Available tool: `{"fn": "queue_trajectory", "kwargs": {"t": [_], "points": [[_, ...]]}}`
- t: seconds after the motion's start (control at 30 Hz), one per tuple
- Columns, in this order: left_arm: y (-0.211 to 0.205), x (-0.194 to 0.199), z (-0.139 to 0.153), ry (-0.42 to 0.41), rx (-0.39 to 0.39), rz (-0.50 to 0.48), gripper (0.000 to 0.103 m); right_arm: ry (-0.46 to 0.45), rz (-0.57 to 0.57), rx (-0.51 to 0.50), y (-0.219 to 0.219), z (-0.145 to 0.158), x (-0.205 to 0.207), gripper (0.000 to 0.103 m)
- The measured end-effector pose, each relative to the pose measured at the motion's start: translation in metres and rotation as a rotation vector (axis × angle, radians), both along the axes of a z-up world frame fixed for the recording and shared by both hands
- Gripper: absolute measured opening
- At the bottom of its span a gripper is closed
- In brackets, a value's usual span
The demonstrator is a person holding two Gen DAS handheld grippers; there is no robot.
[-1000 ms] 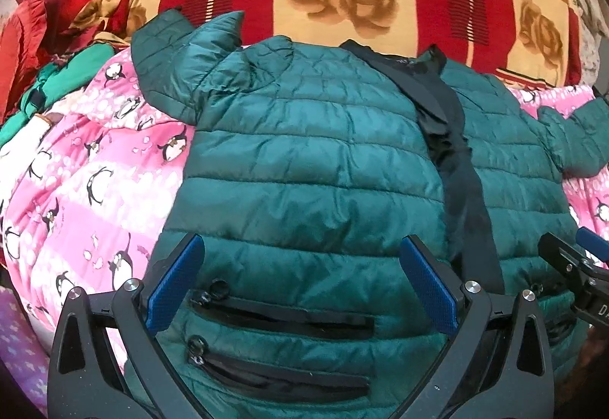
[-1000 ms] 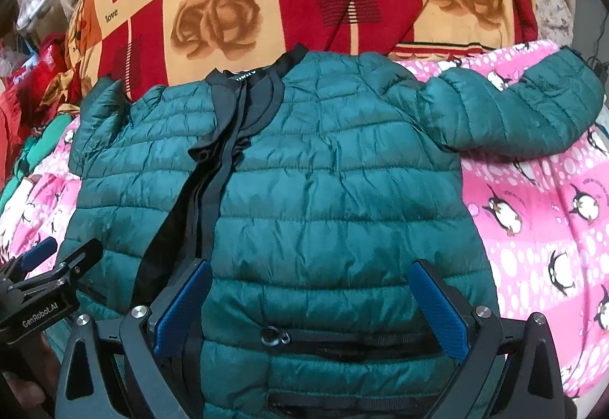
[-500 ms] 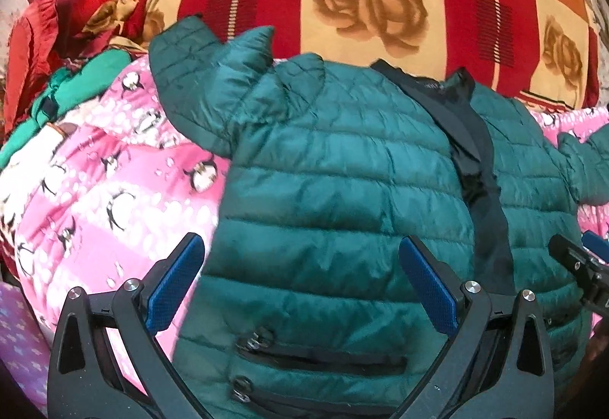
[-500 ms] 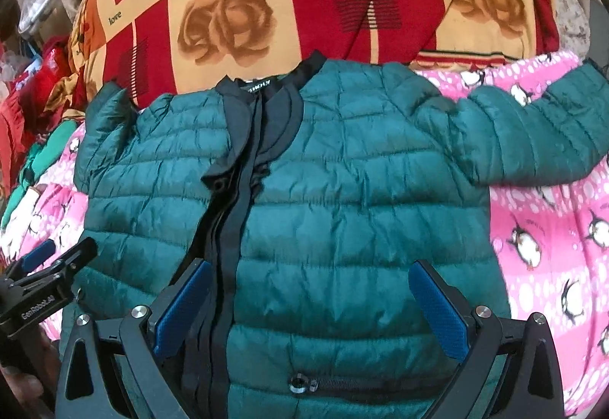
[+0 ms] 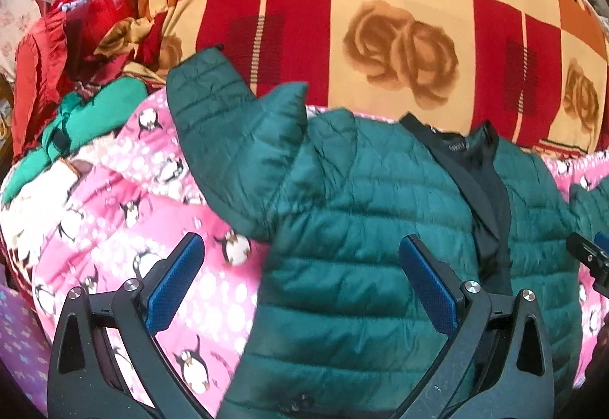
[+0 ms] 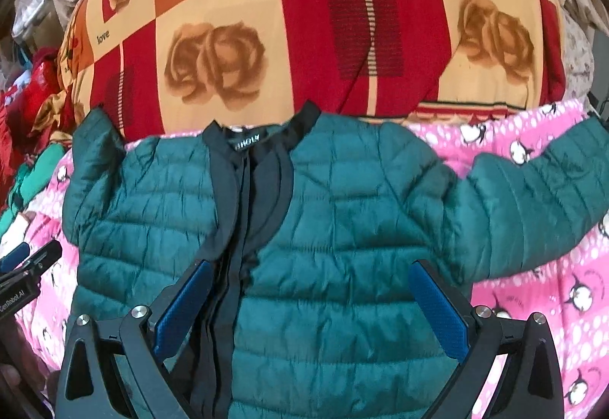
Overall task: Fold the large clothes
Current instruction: 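Lower the open left gripper onto the jacket sleeve near its cuff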
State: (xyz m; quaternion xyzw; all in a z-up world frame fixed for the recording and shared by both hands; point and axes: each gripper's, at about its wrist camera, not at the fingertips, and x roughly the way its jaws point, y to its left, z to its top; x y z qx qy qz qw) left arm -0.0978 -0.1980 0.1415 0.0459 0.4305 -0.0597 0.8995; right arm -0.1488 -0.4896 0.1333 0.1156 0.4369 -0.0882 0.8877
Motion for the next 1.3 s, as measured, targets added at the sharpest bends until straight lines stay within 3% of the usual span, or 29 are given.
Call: {"fn": "queue_trajectory", "kwargs": {"t": [0.4, 1.3], "points": [[-0.012, 0.042, 0.008, -0.037, -0.026, -0.004, 0.103, -0.037, -0.018, -0.022, -0.002, 0.008, 0.027, 0.103], [-0.043, 0.08, -0.051, -0.023, 0.002, -0.033, 0.103, 0.027, -0.021, -0.063, -0.001, -0.046, 0.072, 0.103]]}}
